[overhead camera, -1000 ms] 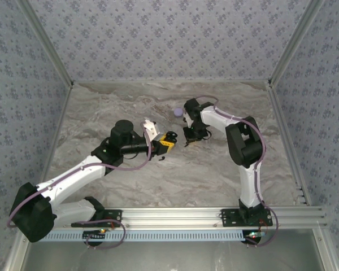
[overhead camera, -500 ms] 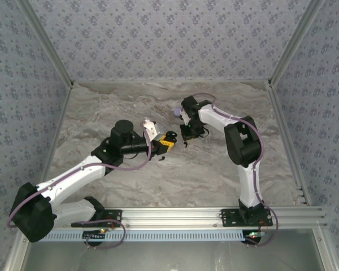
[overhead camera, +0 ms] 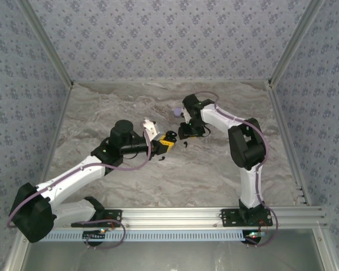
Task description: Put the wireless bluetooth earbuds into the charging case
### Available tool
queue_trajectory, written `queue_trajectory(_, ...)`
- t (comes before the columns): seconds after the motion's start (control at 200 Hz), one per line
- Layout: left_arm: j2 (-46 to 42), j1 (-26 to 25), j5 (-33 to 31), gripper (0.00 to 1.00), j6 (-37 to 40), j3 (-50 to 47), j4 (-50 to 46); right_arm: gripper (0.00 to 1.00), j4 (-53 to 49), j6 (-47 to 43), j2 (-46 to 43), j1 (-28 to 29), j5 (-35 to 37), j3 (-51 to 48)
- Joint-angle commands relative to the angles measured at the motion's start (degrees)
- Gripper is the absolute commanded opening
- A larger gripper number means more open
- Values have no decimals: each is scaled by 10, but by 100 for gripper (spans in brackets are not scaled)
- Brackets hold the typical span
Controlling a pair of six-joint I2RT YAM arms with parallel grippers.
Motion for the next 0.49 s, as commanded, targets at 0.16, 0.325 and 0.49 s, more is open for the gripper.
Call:
queue_trajectory(0.16, -16, -1, -1, 0, -3, -7, 16, 49, -18, 96, -10, 21, 25, -14)
queue_trajectory(0.325, -18, -1, -2, 1, -3, -9, 17, 48, -19, 112, 7, 32, 38, -11)
queue_trajectory(0.49, -18, -2, -4, 1, -2, -10, 18, 48, -23, 108, 25, 39, 39, -2)
